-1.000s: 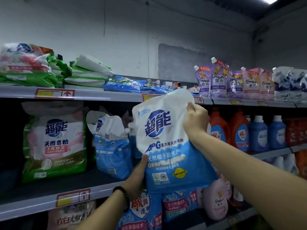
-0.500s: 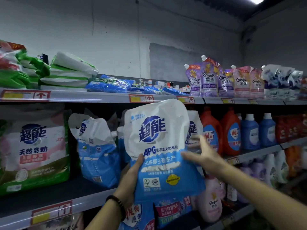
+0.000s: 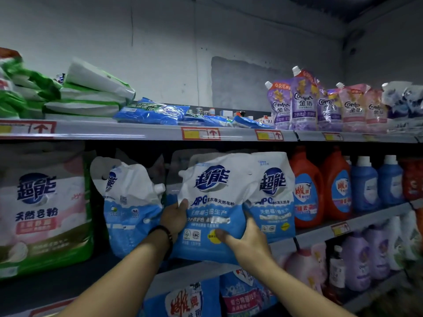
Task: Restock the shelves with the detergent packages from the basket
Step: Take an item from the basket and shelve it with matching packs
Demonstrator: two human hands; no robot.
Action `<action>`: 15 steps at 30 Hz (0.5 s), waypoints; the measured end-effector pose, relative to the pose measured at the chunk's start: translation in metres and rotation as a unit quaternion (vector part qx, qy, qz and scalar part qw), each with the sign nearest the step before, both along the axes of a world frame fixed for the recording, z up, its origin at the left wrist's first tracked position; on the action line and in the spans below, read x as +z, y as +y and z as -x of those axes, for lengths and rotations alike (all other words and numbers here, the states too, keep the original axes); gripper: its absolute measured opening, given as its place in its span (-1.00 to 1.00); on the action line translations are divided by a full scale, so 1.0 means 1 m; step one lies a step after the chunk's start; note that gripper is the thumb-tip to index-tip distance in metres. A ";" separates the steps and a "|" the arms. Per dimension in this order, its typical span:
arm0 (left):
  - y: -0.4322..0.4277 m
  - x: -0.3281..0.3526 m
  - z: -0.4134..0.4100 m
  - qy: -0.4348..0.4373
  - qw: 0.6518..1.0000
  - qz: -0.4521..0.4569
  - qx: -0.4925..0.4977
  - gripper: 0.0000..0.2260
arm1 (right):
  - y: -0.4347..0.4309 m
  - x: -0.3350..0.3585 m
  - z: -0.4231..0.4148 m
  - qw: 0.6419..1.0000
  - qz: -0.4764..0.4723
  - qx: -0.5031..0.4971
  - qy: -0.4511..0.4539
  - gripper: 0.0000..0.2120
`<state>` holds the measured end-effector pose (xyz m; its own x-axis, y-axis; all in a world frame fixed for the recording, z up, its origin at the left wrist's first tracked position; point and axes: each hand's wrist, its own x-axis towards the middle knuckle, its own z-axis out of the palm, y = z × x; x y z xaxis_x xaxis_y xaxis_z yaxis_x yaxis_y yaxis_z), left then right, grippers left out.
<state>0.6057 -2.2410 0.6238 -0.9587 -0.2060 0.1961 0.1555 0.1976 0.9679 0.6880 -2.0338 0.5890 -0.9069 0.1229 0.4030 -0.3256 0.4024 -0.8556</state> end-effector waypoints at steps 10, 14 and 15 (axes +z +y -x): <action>-0.032 -0.013 0.034 0.001 0.980 -0.123 0.156 -0.53 | -0.016 0.029 0.070 0.989 -0.005 0.148 -0.012 -0.05; -0.021 -0.013 0.035 0.036 0.971 -0.135 0.194 -0.54 | -0.012 0.022 0.102 0.986 0.012 0.168 -0.007 -0.09; -0.016 -0.013 0.039 0.049 0.967 -0.137 0.208 -0.57 | -0.009 0.020 0.111 0.986 0.002 0.165 0.003 -0.16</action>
